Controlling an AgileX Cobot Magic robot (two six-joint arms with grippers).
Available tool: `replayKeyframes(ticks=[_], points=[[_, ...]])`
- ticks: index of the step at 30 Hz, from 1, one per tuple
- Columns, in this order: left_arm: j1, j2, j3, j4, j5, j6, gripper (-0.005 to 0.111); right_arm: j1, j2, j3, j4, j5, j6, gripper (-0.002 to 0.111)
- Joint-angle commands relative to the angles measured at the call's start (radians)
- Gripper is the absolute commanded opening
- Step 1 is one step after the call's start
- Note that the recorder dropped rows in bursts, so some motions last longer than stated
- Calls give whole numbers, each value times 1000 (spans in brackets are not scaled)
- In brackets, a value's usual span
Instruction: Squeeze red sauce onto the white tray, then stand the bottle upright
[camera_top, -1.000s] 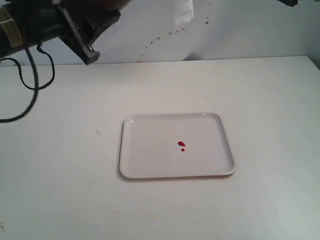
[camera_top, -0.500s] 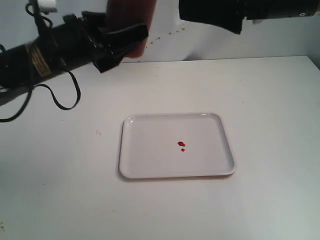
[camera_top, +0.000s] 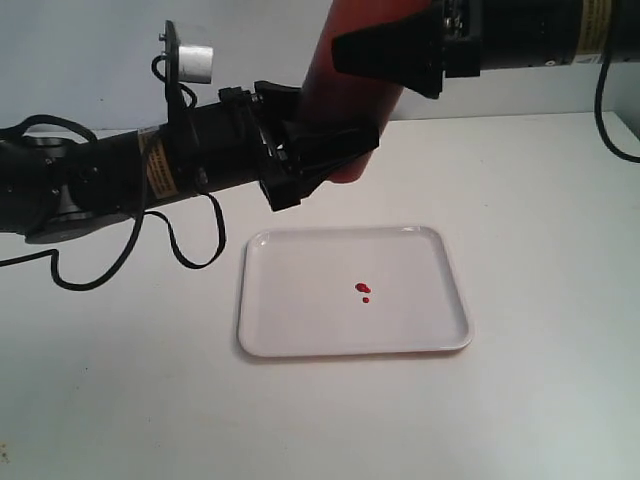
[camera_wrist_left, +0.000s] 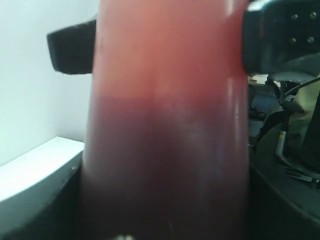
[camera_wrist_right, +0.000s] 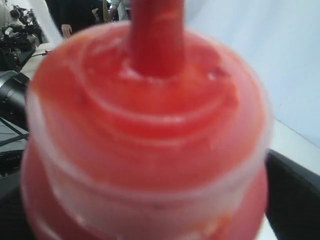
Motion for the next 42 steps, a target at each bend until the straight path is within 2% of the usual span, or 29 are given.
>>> replayKeyframes(ticks=[1,5,6,10,13,16,21,27,32,37,42], points=[[-21,-2,-8,-46,-65,-8,0,23,-1,-2,27,17,-35,61],[-21,0,-8,-54,-65,-8,0,31,-1,-2,1,26,-35,4],[-21,0,-8,-54,-65,-8,0,31,-1,-2,1,31,-32,0],[-21,0,-8,-52,-65,-8,3,31,-1,-2,1,33,-32,0],[-21,0,-8,-40,-53,-8,14,31,-1,-2,1,33,-38,0],[-21,0,-8,-29,48,-8,41,31,-1,-2,1,62,-39,0],[-21,0,-8,-31,94,-8,105,31,-1,-2,14,146,-39,0],[-21,0,-8,-29,108,-8,105,31,-1,-4,39,335,-119,0],[-14,0,-8,68,193,-8,105,27,41,-4,170,641,-317,0],[-14,0,-8,180,290,-8,105,-32,166,-4,492,585,-581,0],[-14,0,-8,203,340,-8,105,-83,304,-4,708,540,-762,0]])
